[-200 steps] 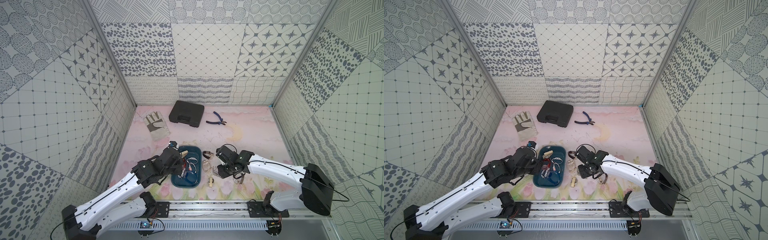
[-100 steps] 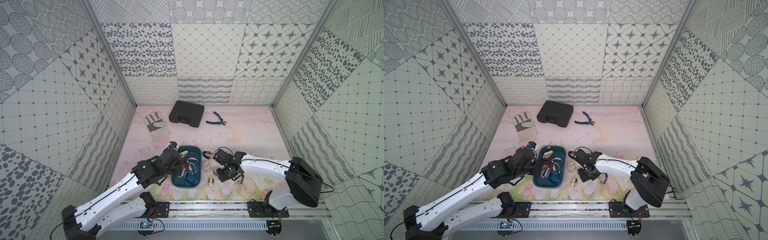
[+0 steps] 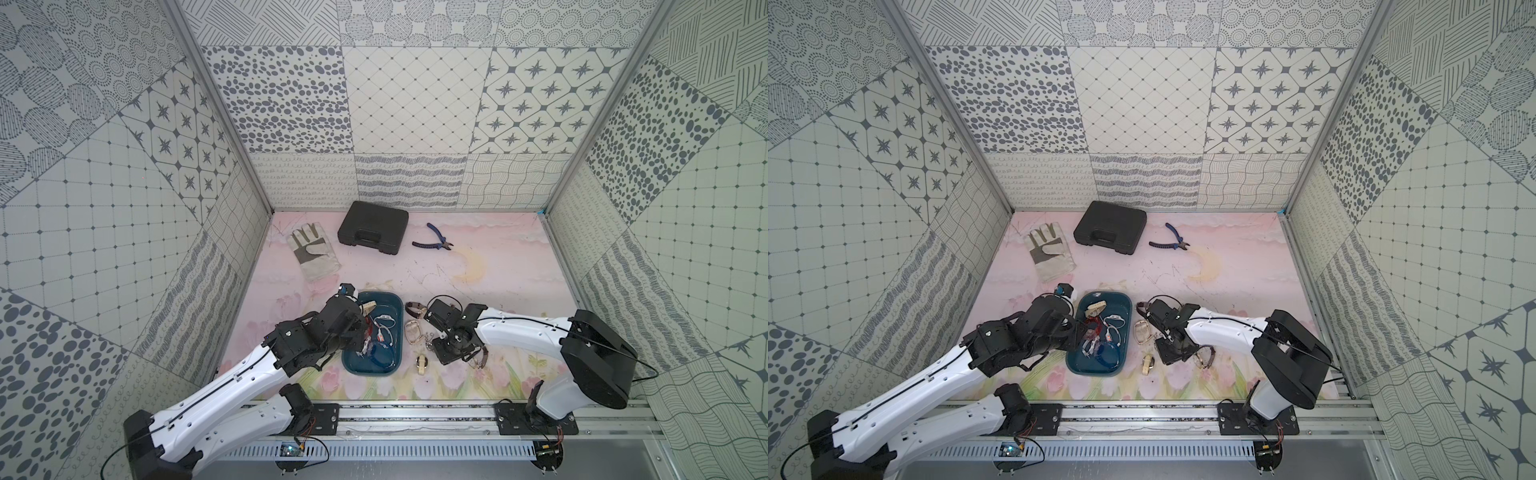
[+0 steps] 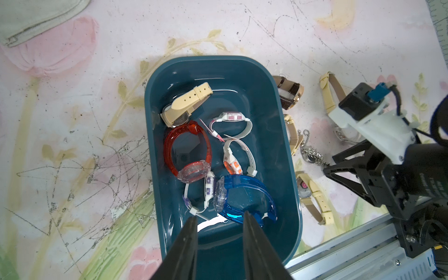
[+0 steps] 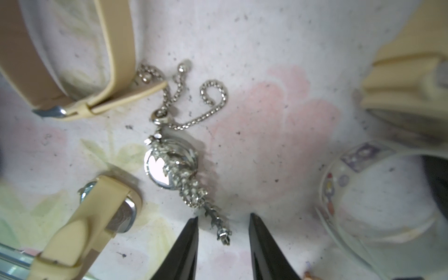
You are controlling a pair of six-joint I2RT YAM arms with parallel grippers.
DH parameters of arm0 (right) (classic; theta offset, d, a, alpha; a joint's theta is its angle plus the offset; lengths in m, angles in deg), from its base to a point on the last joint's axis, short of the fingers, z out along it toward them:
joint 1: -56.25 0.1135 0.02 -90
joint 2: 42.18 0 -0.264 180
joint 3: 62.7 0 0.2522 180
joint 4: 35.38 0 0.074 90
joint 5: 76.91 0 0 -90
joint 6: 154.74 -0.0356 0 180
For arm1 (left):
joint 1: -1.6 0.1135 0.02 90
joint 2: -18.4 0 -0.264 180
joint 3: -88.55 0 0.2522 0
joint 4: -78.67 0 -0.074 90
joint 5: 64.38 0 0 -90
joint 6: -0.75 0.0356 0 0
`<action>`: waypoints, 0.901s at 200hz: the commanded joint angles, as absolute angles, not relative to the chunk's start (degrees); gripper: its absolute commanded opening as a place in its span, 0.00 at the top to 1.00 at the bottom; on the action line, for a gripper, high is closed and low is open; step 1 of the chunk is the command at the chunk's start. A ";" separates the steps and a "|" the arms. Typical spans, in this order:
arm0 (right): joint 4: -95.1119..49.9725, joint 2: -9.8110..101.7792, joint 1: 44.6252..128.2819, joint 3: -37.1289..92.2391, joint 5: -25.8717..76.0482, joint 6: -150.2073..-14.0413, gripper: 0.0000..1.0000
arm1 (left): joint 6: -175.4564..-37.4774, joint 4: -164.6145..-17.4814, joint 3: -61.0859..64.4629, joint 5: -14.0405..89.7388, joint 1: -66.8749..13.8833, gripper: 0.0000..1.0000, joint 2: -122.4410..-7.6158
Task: Put the watch into the storage box
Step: Pick up the watch at the center of the board.
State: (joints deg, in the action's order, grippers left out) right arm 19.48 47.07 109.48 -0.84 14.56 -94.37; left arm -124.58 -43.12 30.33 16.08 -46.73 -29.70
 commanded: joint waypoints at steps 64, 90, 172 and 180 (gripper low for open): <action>17.40 49.48 110.39 -0.79 15.55 -94.02 0.82 | -123.79 -43.51 30.52 16.13 -46.82 0.63 -29.92; 17.14 49.32 110.48 -0.65 15.48 -94.01 0.88 | -123.79 -43.53 30.58 16.20 -46.84 0.63 -30.11; 21.74 38.60 110.48 2.33 11.88 -93.04 1.00 | -123.69 -43.64 30.50 16.20 -46.82 0.64 -29.50; 22.55 37.08 110.51 3.08 11.44 -92.85 1.00 | -123.65 -43.61 30.50 16.20 -46.83 0.63 -29.48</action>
State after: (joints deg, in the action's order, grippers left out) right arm 20.97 42.00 110.25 -0.14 12.84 -93.84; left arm -124.56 -43.21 30.33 16.08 -46.73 -29.91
